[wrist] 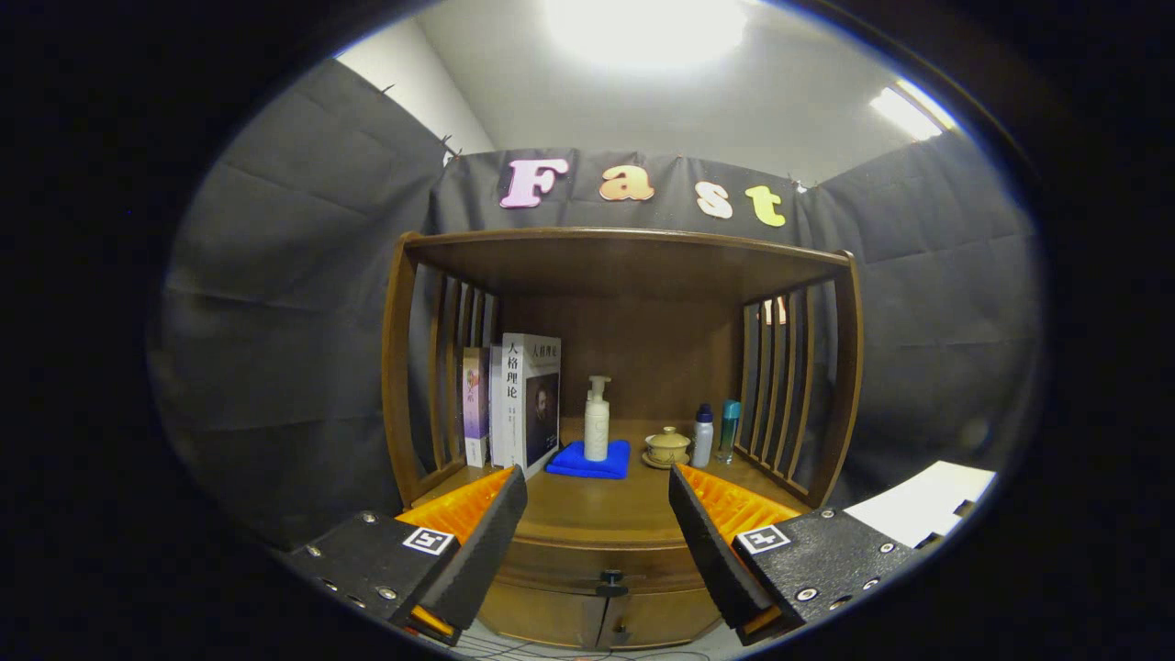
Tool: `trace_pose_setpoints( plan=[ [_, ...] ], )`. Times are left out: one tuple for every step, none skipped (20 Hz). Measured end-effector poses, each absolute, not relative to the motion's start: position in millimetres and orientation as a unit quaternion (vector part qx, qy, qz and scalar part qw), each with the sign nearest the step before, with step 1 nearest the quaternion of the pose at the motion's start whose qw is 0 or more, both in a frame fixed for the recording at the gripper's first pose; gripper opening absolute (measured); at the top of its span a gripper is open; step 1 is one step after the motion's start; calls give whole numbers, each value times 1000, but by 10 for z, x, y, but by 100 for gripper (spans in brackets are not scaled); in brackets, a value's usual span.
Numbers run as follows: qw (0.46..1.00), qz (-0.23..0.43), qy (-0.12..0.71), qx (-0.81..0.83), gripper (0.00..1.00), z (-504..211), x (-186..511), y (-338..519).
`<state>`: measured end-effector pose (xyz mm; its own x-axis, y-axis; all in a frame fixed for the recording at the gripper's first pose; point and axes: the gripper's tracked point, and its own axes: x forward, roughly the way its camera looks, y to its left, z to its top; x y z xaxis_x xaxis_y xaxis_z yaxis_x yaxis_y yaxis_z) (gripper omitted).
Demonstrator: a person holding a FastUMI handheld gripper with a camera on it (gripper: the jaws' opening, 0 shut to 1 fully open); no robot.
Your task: Pull open the drawer, take out the items inside it, and place them on the countertop above the cabinet.
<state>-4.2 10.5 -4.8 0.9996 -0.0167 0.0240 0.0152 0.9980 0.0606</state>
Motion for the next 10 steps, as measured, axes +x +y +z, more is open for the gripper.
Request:
trace_pose_setpoints(
  plan=[
    [999, -16, -16, 40, 96, -33, -37, 62],
    [998, -22, -19, 49, 96, -30, -39, 26],
    [998, -27, -20, 56, 96, -54, -33, 5],
    [997, -33, -19, 62, 96, -76, -17, -36],
    [997, -36, -15, 66, 96, -121, -8, -48],
    [997, -36, -11, 71, 96, -169, 9, -64],
    [996, -35, -9, 77, 96, -203, 34, -53],
    [996, -30, -9, 81, 96, -213, 58, -34],
    [997, -30, -9, 76, 95, -235, 72, -44],
    [997, -36, -7, 64, 95, -264, 96, -77]
  ],
)
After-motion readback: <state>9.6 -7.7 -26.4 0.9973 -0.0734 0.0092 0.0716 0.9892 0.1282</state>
